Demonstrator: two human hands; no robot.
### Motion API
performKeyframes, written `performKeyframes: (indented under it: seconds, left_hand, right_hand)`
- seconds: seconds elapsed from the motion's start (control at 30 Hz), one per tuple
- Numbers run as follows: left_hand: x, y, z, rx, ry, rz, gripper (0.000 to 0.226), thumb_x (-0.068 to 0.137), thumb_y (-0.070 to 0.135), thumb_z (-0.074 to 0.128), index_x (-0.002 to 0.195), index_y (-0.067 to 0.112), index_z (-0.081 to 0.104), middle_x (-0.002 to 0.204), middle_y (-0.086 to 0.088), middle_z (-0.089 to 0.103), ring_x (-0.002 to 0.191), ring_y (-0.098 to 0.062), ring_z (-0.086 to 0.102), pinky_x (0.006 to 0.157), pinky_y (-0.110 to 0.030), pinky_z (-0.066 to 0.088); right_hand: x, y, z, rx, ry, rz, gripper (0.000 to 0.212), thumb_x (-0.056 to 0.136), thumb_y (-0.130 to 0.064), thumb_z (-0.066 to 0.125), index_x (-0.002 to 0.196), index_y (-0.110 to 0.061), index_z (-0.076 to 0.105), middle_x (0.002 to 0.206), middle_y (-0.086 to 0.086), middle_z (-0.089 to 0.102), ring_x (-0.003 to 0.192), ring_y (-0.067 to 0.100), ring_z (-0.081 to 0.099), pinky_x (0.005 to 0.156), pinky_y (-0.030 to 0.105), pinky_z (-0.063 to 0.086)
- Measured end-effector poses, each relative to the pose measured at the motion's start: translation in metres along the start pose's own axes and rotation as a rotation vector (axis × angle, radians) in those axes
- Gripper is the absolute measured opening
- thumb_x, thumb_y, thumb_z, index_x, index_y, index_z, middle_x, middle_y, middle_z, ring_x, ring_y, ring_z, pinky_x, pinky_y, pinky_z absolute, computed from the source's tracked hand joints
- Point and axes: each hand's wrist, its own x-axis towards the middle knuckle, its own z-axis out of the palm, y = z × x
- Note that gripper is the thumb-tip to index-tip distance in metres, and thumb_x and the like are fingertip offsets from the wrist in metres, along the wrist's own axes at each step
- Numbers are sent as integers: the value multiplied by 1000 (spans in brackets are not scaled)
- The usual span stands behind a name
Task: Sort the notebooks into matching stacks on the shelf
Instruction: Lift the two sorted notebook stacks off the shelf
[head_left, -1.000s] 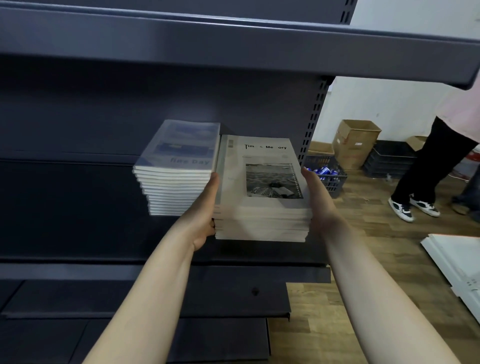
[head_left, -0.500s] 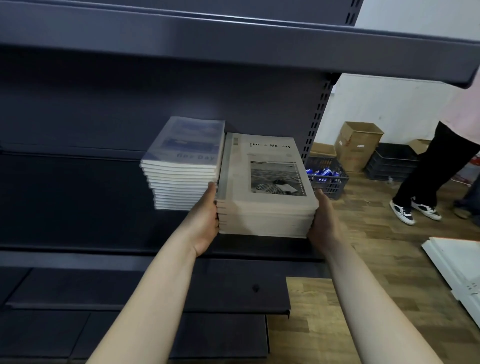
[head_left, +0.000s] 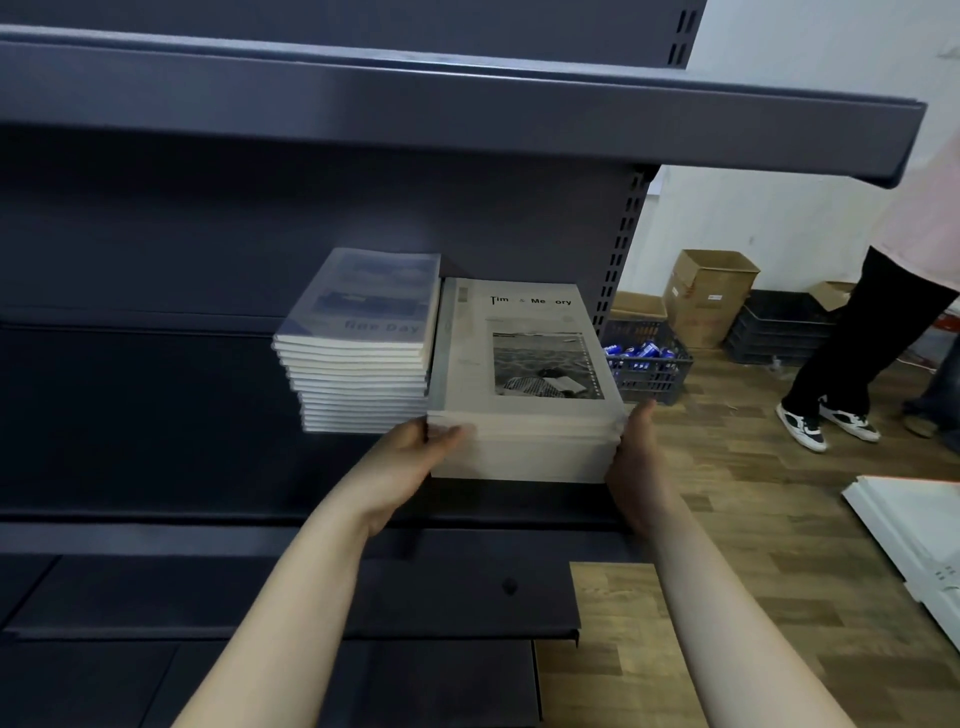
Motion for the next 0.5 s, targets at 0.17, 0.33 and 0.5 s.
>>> performKeyframes:
  seconds: [0.17, 0.33, 0.5]
  left_hand:
    - [5, -5, -2, 340, 178, 99, 23, 95, 32, 54, 115, 28, 64, 108, 12, 67, 102, -9, 61, 97, -35, 49]
    - [11, -7, -3, 358, 192, 84, 22, 93, 32, 57, 113, 29, 65, 103, 14, 66, 98, -7, 62, 95, -37, 50]
    - [9, -15, -5, 372, 193, 123, 26, 87, 39, 64, 111, 31, 66, 104, 18, 68, 94, 5, 62, 83, -15, 49]
  right_hand:
    - [-12, 5, -10, -203, -134, -183, 29, 84, -46, 60, 109, -32, 67, 111, -14, 71, 104, 1, 64, 78, 13, 50]
    - [-9, 6, -7, -196, -165, -261, 31, 86, -33, 58, 115, -23, 62, 111, -12, 71, 105, 4, 64, 80, 15, 50]
    - [-7, 1, -16, -254, -228, -241, 28, 86, -19, 68, 113, -27, 64, 110, -12, 72, 103, 5, 66, 77, 13, 50]
